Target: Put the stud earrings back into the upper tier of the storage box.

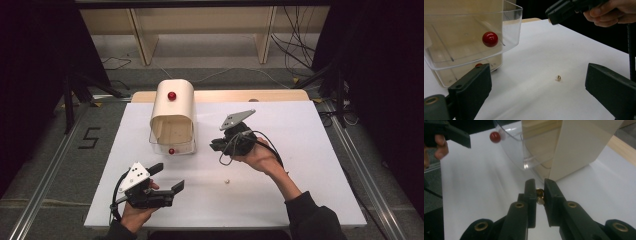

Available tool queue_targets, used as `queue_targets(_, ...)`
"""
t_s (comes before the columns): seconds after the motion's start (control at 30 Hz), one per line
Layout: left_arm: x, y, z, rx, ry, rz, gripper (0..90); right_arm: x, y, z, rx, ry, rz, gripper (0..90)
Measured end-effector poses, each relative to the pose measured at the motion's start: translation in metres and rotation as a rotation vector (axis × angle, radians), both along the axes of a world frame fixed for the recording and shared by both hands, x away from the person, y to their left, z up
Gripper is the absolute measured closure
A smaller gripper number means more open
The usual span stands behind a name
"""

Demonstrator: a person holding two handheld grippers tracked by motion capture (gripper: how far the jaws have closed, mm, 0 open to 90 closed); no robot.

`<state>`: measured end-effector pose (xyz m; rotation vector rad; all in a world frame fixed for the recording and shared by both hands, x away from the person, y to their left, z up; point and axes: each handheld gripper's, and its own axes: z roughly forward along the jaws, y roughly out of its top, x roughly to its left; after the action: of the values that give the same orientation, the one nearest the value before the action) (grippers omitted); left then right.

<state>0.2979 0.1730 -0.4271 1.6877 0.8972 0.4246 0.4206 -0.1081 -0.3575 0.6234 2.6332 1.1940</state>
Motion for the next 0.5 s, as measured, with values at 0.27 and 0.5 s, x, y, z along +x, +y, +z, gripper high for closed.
queue_targets(0.27, 0.000, 0.000, 0.000, -0.001, 0.000, -0.001, 6.4, 0.004, 0.013, 0.021, 0.015, -0.025, 0.015, 81.1)
queue_targets(0.5, 0.000, 0.000, 0.000, 0.000, 0.000, -0.003, 6.4, 0.004, 0.020, 0.035, 0.020, -0.043, 0.024, 81.0)
